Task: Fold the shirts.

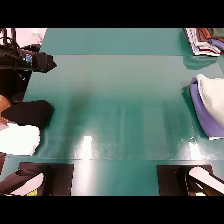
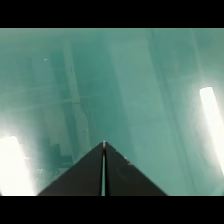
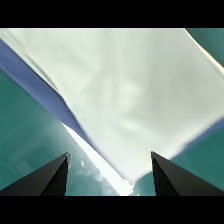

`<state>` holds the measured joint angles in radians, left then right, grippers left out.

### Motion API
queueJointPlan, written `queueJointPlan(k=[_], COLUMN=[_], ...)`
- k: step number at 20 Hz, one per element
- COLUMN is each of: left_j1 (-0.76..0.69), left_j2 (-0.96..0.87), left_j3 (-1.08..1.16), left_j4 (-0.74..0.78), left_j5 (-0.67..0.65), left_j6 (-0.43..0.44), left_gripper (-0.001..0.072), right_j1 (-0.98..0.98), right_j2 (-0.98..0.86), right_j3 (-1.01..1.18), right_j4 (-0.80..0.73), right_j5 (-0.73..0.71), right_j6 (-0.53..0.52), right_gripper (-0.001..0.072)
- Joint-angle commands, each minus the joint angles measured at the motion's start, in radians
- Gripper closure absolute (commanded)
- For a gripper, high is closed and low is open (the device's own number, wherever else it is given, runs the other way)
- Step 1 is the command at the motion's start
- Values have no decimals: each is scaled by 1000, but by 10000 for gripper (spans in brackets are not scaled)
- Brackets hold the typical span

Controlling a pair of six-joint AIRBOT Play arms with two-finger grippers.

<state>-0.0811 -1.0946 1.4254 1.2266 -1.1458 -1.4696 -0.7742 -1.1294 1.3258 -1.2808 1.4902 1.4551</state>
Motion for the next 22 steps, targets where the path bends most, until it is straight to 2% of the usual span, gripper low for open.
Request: queueJointPlan(k=[1, 4, 6, 11, 12, 13, 14, 16, 22], left_j1=[0, 0, 0, 0, 0, 0, 0, 0, 0], left_j2=[0, 0, 0, 1, 1, 1, 1, 1, 1], left_j3=[0, 0, 0, 0, 0, 0, 0, 0, 0], left_j4=[0, 0, 0, -1, -1, -1, -1, -1, -1], left_j5=[0, 5, 7, 10, 10, 10, 10, 11, 11], left_j6=[11, 11, 11, 11, 11, 11, 11, 11, 11], left_gripper=[682, 682, 682, 682, 682, 681, 682, 682, 681], right_j1=[-43, 53, 187, 588, 656, 724, 784, 884, 991], right_j2=[65, 122, 151, 150, 146, 146, 146, 146, 146], right_j3=[-77, -70, -71, -71, -71, -71, -71, -71, -71], right_j4=[-2, 197, 276, 282, 275, 254, 230, 175, 108], right_j5=[8, -79, -150, -220, -246, -271, -292, -310, -313], right_j6=[2, 2, 2, 2, 2, 2, 2, 1, 1], right_gripper=[132, 132, 132, 146, 221, 345, 438, 695, 697])
